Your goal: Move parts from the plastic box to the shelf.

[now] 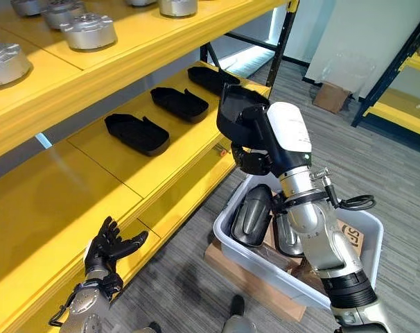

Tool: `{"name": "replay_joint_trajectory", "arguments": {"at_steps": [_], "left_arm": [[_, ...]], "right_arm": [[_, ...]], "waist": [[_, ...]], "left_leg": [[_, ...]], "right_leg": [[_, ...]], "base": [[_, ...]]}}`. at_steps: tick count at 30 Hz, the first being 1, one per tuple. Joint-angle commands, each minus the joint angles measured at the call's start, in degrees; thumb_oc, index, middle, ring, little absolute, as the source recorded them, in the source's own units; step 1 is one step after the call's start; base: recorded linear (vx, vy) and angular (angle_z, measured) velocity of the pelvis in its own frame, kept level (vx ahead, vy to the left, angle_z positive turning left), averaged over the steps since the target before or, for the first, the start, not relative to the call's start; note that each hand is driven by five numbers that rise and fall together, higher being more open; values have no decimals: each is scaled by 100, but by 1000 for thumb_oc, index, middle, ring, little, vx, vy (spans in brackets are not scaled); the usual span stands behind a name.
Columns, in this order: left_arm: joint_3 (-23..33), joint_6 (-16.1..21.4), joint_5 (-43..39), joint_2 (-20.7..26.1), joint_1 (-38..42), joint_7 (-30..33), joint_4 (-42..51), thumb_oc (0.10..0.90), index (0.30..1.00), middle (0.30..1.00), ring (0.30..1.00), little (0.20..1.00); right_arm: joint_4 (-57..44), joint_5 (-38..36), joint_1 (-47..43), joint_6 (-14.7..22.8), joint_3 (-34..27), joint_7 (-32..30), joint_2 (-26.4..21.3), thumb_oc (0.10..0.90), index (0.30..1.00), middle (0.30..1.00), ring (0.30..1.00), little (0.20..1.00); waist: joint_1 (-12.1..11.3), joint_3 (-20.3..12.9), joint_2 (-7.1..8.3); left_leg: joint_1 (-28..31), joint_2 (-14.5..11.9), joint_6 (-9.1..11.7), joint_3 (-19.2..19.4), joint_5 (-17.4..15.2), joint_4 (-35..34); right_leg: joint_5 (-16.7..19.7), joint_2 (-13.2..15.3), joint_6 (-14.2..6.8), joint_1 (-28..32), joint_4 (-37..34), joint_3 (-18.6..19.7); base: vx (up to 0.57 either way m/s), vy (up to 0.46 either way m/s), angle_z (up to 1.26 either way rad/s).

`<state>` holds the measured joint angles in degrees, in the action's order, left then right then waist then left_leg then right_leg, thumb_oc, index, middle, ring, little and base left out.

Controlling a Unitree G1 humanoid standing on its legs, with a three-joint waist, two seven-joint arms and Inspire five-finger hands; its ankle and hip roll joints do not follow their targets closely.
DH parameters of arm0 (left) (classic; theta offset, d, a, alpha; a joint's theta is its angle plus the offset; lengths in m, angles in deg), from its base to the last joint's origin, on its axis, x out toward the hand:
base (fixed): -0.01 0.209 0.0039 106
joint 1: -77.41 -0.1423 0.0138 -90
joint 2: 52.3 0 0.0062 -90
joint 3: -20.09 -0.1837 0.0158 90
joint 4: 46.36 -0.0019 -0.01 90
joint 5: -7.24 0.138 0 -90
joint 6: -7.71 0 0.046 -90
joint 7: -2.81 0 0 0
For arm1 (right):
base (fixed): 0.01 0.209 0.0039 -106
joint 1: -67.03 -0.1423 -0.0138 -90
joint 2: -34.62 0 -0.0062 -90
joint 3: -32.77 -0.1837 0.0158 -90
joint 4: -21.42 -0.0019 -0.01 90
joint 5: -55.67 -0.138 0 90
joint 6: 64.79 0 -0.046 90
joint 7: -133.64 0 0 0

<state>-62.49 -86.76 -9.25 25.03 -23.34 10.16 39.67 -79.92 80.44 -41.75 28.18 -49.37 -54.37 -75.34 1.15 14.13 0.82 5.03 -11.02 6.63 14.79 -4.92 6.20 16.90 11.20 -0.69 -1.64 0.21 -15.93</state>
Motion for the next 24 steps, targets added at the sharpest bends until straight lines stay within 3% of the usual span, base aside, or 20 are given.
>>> {"name": "replay_joint_trajectory", "arguments": {"at_steps": [1,4,7,9,14,15,17,19,21,24], "left_arm": [[1,696,231,-65,272,34,847,900,1000,1000,1000,1000],[-27,702,279,-53,288,14,872,900,1000,1000,1000,1000],[-209,703,299,-4,466,-24,801,900,1000,1000,1000,1000],[-466,666,250,176,704,-119,723,900,1000,1000,1000,1000],[-614,658,173,361,925,-177,701,900,1000,1000,1000,1000],[-656,648,137,405,1013,-181,708,900,1000,1000,1000,1000],[-680,628,84,436,1063,-200,710,900,1000,1000,1000,1000],[-638,617,64,461,1065,-188,742,900,1000,1000,1000,1000],[-572,582,66,455,1103,-193,750,900,1000,1000,1000,1000],[-534,593,35,400,1057,-179,711,900,1000,1000,1000,1000]], "right_arm": [[-518,62,-1308,378,-291,-413,-202,400,300,300,300,300],[-507,86,-1350,374,-237,-420,-227,400,300,300,300,300],[-518,126,-1253,395,-285,-495,-406,400,300,300,300,300],[-691,172,-960,424,-620,-661,-610,400,300,300,300,300],[-832,202,-872,403,-864,-794,-685,400,300,300,300,300],[-879,227,-931,398,-869,-848,-741,400,300,300,300,300],[-933,233,-989,391,-823,-865,-834,400,300,300,300,300],[-977,211,-1094,387,-715,-849,-928,400,300,300,300,300],[-1098,160,-1052,382,-716,-773,-888,400,300,300,300,300],[-1097,114,-1008,388,-702,-733,-886,400,300,300,300,300]], "waist": [[-46,-91,-422],[-70,-19,-422],[68,22,-464],[230,-60,-404],[233,-137,-312],[216,-162,-324],[208,-185,-278],[192,-156,-237],[89,-218,-94],[92,-315,-72]], "left_leg": [[766,303,-148,41,456,-1120],[701,355,-205,-25,474,-1120],[639,392,-345,-385,450,-1120],[541,494,-464,-834,475,-1120],[372,526,-529,-1218,472,-1120],[275,553,-589,-1434,470,-1120],[192,624,-617,-1627,440,-1120],[154,609,-629,-1695,454,-1120],[82,580,-624,-1643,461,-1120],[6,493,-635,-1654,493,-1120]], "right_leg": [[-1077,-6,-267,-194,-87,113],[-1055,-63,-257,-222,370,371],[-1114,-485,-177,-405,819,1355],[-1145,-734,-55,-379,840,2017],[-1161,-482,-1,-374,406,2158],[-1151,-395,7,-490,218,2540],[-1120,-297,26,-531,85,2822],[-1101,-214,-9,-571,91,2743],[-1060,-28,-21,-376,-18,2662],[-1084,-72,-50,-286,-69,2629]], "base": [[-149,170,9],[-84,123,11],[-49,97,31],[12,35,227],[3,-57,153],[8,-53,26],[11,-89,36],[2,-132,62],[12,-233,65],[30,-141,34]]}}
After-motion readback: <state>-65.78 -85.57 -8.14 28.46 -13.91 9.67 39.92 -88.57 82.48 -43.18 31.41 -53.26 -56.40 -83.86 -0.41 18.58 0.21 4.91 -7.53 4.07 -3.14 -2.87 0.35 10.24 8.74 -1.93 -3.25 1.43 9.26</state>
